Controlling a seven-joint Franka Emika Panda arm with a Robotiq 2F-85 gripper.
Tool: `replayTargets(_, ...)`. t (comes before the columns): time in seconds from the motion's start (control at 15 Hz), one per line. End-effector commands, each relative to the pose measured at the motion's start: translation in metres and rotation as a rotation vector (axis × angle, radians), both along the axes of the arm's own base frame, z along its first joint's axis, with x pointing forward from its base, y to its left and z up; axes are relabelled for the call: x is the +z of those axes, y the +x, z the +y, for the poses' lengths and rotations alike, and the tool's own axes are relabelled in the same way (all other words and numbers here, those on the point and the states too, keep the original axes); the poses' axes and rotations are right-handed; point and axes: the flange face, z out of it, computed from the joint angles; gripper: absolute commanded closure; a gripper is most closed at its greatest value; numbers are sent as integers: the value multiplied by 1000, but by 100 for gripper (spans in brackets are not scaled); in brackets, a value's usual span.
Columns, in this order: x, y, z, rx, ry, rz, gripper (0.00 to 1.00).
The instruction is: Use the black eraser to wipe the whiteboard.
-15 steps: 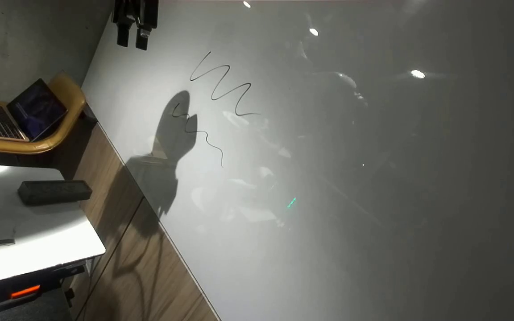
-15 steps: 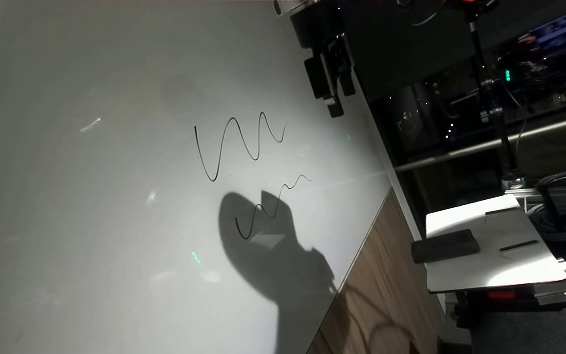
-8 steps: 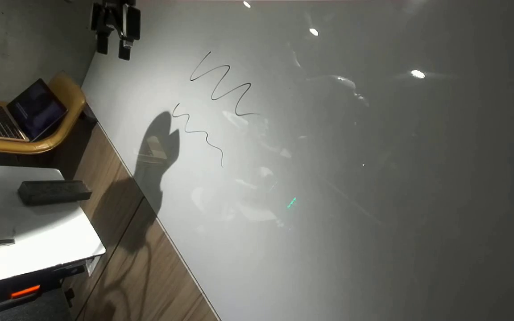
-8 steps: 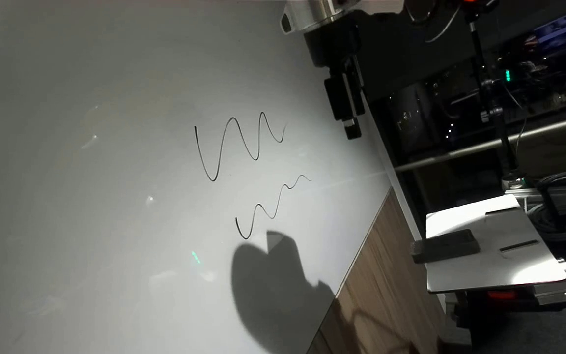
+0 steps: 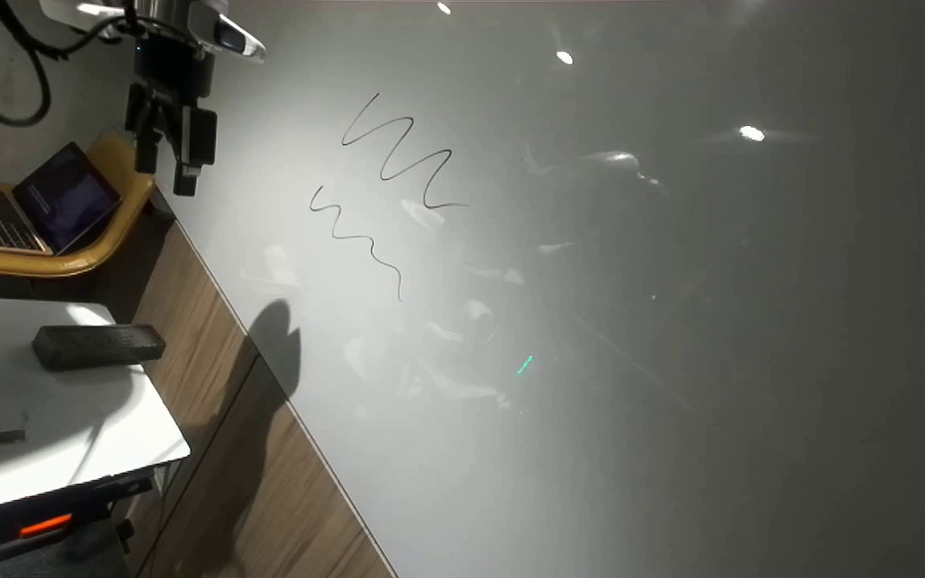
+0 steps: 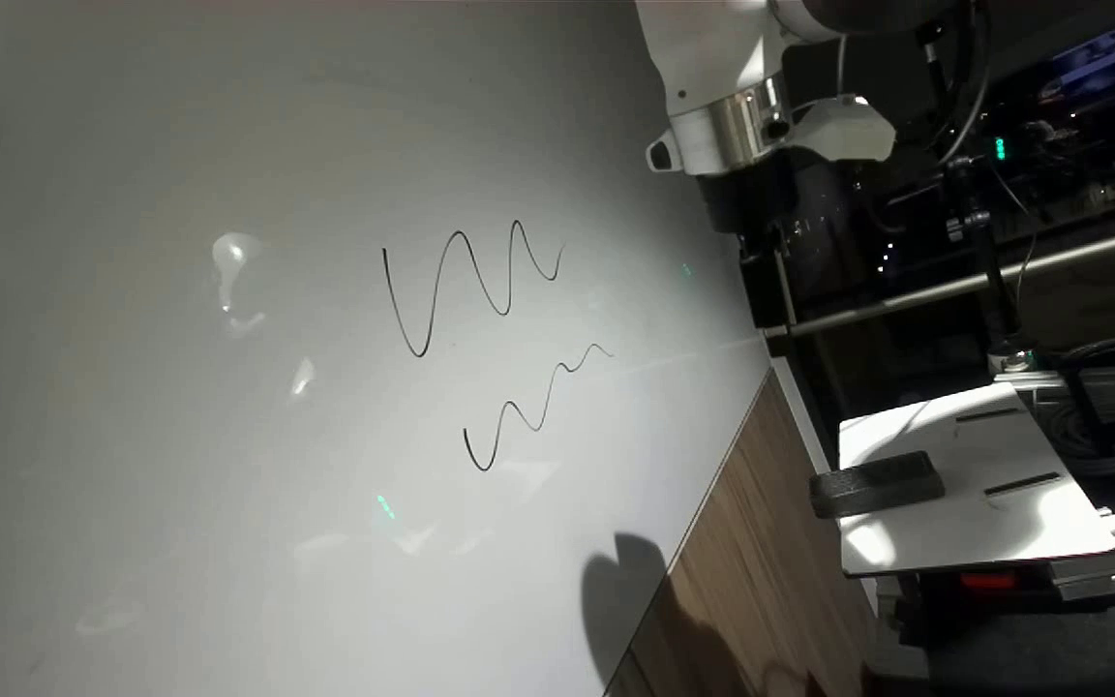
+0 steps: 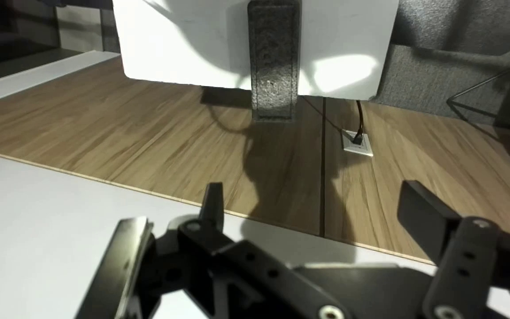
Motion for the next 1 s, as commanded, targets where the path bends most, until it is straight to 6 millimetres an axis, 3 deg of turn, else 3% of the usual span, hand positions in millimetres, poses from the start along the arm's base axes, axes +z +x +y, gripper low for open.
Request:
replayTargets(0.0,-22,13,-19,-2,67,2,0)
replayTargets(0.93,-138,23,-48,-52,89,183,0)
